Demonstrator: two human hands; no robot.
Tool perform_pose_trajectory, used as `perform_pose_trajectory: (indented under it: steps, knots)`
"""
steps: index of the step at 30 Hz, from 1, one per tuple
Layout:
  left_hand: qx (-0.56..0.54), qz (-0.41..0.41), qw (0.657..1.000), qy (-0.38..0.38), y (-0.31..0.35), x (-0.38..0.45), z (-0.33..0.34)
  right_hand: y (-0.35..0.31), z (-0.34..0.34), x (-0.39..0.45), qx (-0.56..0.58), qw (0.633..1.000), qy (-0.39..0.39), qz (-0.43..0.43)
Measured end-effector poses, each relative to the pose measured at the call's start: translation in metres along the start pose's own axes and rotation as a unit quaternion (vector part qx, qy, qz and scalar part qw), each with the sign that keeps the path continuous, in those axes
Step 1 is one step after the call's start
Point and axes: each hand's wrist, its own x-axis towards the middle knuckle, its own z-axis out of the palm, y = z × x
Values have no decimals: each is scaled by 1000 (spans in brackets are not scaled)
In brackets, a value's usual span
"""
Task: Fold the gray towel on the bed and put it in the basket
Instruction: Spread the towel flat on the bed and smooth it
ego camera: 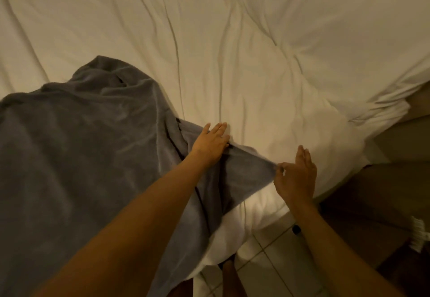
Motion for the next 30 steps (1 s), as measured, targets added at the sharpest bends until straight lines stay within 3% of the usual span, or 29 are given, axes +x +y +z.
perform_pose_trajectory:
  steps: [12,17,23,30]
  knots:
    - [163,42,984,59,-44,16,-5,10,22,-9,3,998,58,3]
    - [113,8,993,46,-80,14,-4,-1,26,1,-14,1000,-4,-4]
    - [58,33,995,78,-85,14,1,-35,38,27,-28,996,-38,-71]
    - [114,20,993,36,-106,11,4,-30,36,33,-83,996,-25,-11]
